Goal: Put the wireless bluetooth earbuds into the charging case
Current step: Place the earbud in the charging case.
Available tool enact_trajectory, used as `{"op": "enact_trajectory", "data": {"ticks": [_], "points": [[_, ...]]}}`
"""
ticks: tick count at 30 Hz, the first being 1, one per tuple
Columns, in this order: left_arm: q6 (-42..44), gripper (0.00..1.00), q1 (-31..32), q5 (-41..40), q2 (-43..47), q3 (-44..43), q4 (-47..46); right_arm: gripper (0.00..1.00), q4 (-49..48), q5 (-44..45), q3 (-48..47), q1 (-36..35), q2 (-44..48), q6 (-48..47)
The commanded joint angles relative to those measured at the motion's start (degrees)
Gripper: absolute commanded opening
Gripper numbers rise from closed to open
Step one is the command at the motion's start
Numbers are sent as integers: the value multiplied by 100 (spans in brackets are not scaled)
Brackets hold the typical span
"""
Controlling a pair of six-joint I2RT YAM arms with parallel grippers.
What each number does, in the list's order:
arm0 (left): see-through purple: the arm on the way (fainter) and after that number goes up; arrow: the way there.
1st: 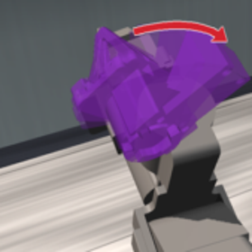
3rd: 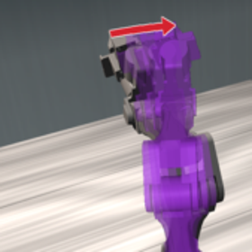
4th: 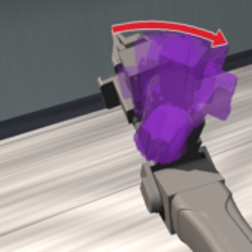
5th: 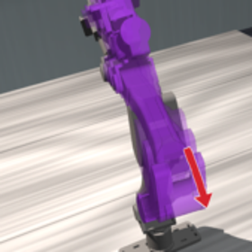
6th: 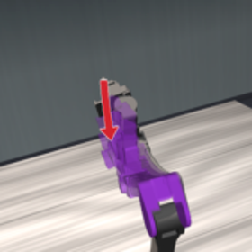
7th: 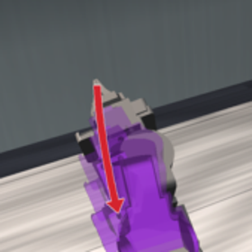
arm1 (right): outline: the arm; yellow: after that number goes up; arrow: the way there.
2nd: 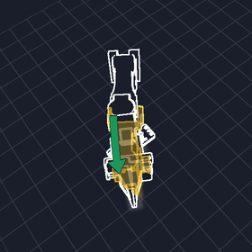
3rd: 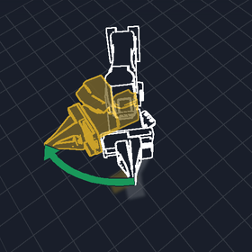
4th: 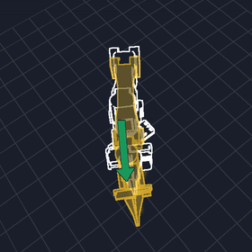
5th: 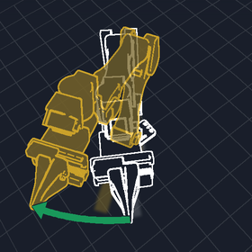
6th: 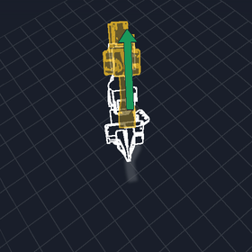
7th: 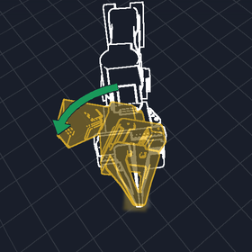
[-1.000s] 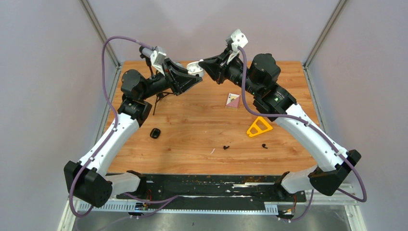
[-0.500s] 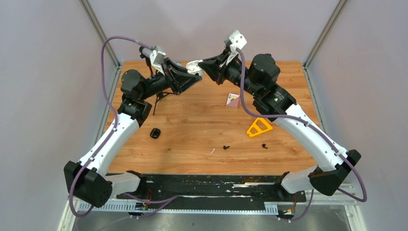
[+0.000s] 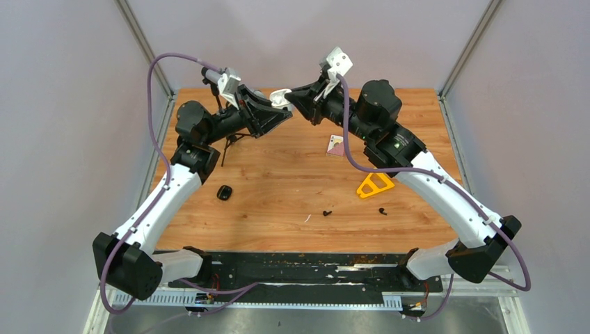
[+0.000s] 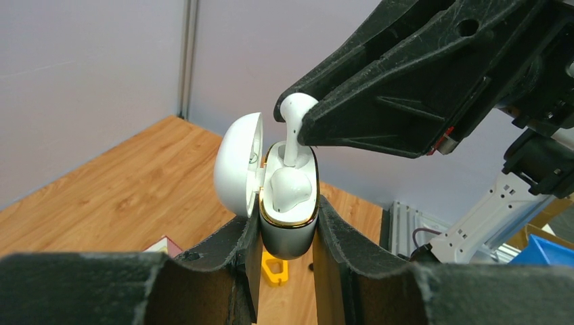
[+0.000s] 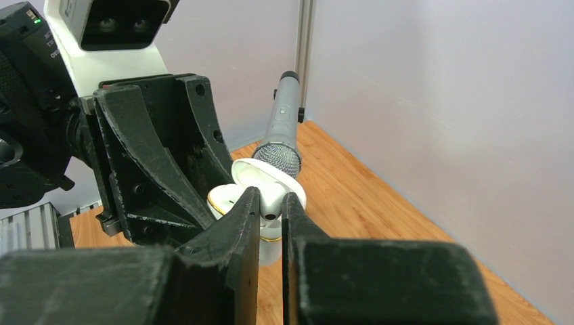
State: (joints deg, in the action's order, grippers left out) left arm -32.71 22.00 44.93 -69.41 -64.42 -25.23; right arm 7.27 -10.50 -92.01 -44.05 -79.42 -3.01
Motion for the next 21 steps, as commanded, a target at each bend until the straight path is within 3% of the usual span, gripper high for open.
{"op": "enact_trajectory", "data": {"ticks": [1,21], "points": [[77,0,-29,16,224,-17,-293,0,121,94,-2,-86,74,-107],[89,0,-60,7,285,79,-331,0,218,517,-235,-129,30,-290]]}}
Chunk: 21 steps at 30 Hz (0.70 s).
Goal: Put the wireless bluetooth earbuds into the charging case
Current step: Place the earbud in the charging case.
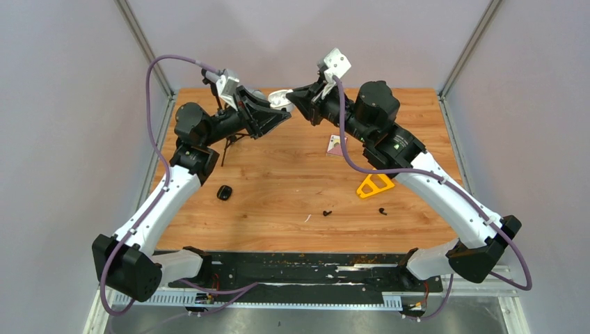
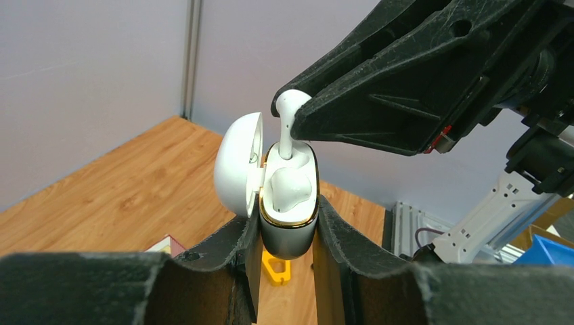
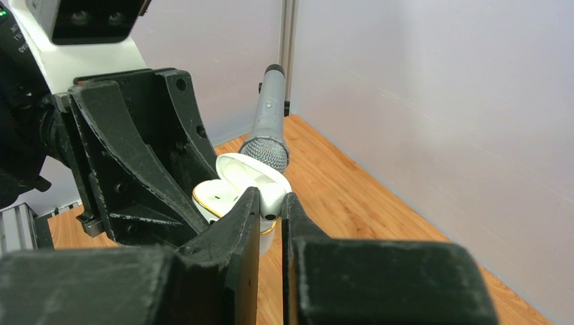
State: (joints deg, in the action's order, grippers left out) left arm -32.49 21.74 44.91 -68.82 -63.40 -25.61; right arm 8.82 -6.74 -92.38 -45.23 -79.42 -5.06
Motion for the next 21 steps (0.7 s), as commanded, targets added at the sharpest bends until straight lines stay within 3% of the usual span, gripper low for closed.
{"op": "enact_trajectory", "data": {"ticks": [1,10,16,21], "points": [[66,0,-36,13,228,-9,-293,0,73,132,-194,-12,36,-75],[71,0,-55,-6,226,-32,-305,4,93,37,-69,-7,70,-74],[151,0,-69,34,232,-4,-250,42,563,-256,-352,-12,93,93],[245,0,-114,85,226,52,-234,61,1764,-516,-1063,74,89,-5]]}}
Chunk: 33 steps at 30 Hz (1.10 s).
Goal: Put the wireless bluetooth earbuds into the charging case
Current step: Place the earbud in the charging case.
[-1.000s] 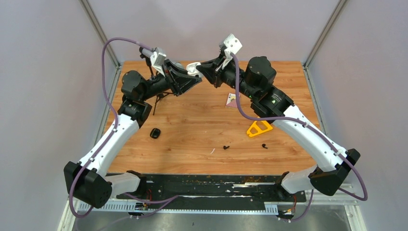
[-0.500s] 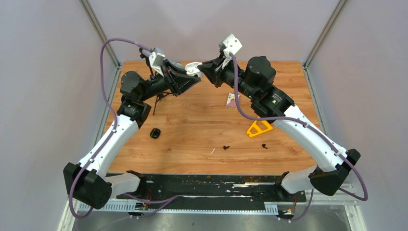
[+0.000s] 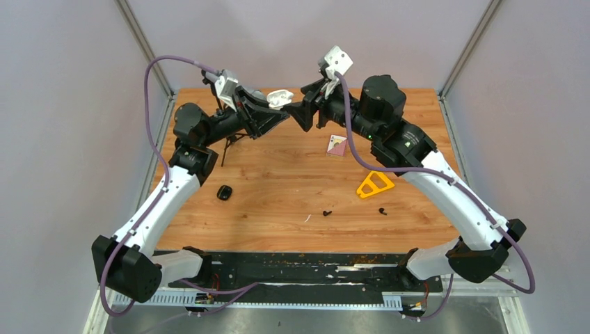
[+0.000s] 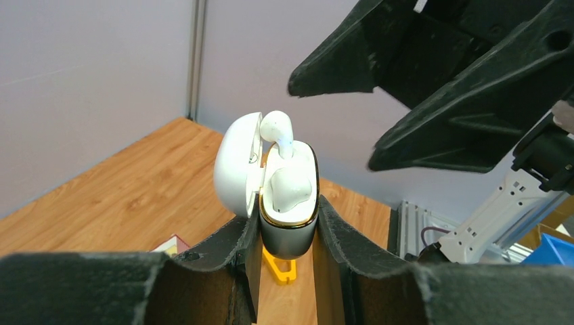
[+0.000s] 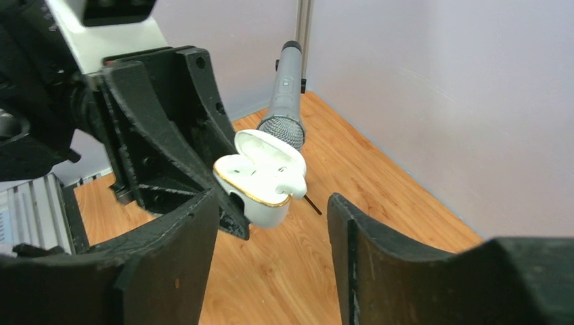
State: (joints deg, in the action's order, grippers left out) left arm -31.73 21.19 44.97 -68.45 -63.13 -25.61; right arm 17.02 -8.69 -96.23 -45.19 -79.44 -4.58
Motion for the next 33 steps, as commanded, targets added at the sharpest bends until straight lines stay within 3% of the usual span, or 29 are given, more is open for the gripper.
{"op": "enact_trajectory", "data": {"ticks": [1,8,14,22,33], "points": [[179,0,-69,104,194,51,-241,63,1156,-449,-782,131,106,-101],[591,0,-73,720,301,425,-555,68,1709,-2256,-957,1370,163,-40],[736,0,-73,1178,476,763,-778,67,2987,-3230,-1658,1536,-649,-917],[767,0,-71,1333,746,1068,-799,59,3123,-3066,-1397,1532,-810,-1006],[869,0,-62,1414,737,1118,-653,57,3001,-3045,-1650,1252,-997,-914]]}}
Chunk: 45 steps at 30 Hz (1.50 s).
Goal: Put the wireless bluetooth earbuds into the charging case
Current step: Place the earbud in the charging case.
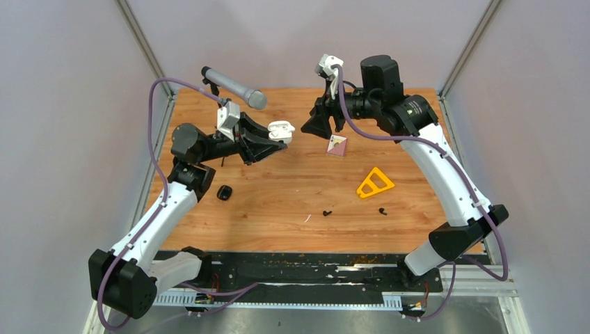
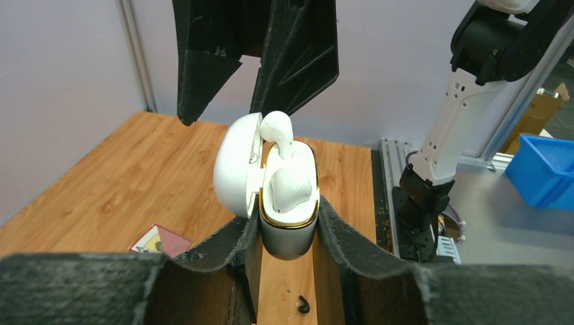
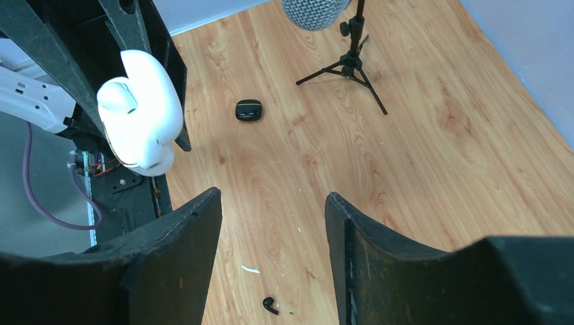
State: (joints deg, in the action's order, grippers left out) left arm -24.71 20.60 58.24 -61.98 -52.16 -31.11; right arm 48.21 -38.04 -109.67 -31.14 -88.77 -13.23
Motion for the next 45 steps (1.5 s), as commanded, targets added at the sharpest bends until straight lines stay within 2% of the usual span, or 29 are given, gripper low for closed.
{"op": "enact_trajectory", "data": {"ticks": [1,28,45], "points": [[168,0,-3,91,94,22,-97,57,-118,-104,-339,-186,-77,-27],[214,0,41,-118,-22,4,62,57,-24,-6,-547,-499,-11,-144],[187,0,49,-115,-77,2,54,59,527,109,-749,-519,87,-603]]}}
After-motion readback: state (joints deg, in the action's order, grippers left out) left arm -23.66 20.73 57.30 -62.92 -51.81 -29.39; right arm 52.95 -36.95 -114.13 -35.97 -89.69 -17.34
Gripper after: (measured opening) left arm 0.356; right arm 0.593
